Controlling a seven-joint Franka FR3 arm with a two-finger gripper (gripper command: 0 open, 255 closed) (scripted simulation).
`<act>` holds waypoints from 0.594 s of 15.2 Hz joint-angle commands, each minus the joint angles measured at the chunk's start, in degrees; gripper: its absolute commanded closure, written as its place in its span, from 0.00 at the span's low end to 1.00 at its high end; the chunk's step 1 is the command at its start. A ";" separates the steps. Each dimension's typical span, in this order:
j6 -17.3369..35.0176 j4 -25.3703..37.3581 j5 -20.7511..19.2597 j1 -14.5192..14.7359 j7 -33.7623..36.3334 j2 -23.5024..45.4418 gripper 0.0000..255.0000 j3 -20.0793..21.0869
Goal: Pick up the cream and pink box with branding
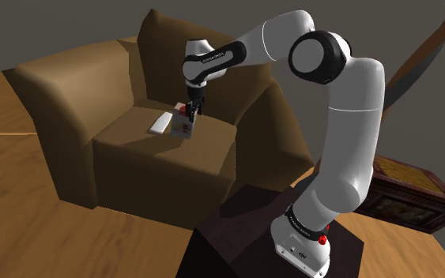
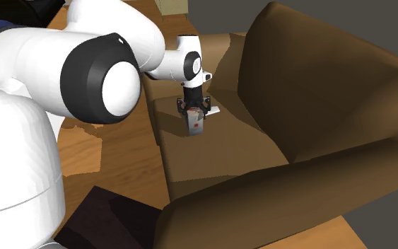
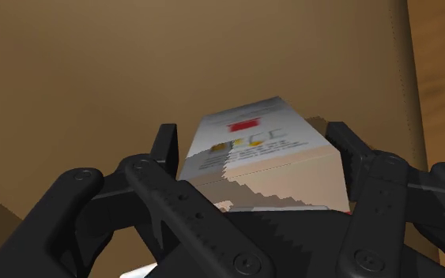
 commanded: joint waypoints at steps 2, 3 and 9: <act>-1.70 0.60 0.09 0.00 -0.24 -1.18 1.00 0.03; -2.31 0.82 0.12 0.00 -0.31 -1.56 1.00 0.03; -4.85 1.87 0.23 0.03 -0.63 -3.07 1.00 0.06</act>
